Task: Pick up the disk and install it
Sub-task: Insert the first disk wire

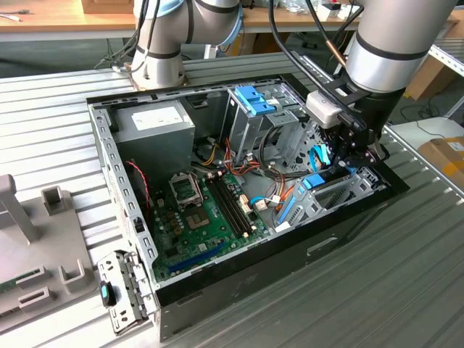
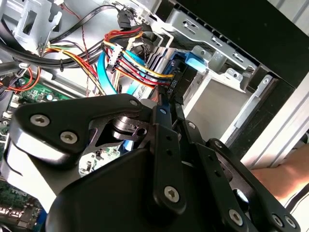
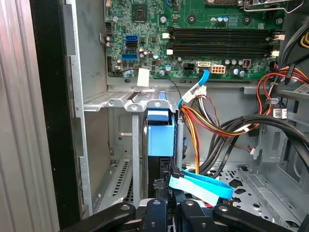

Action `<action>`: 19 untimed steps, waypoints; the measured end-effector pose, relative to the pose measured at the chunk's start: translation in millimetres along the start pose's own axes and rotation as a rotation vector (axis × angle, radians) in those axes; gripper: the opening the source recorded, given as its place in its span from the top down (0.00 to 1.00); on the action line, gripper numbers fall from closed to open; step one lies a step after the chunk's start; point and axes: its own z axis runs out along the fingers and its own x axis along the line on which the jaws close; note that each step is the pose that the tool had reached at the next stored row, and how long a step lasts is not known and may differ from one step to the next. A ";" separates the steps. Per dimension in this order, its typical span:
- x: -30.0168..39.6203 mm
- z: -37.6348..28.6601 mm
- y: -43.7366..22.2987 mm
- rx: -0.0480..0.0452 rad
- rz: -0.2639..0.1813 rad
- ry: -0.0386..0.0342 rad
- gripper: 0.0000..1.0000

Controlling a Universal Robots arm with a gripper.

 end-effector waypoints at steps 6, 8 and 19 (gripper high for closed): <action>0.2 1.1 0.2 0.0001 -0.003 0.0006 0.83; 0.2 1.5 0.3 0.0001 -0.003 0.0003 0.83; 0.1 3.7 0.8 0.0001 -0.003 0.0000 0.83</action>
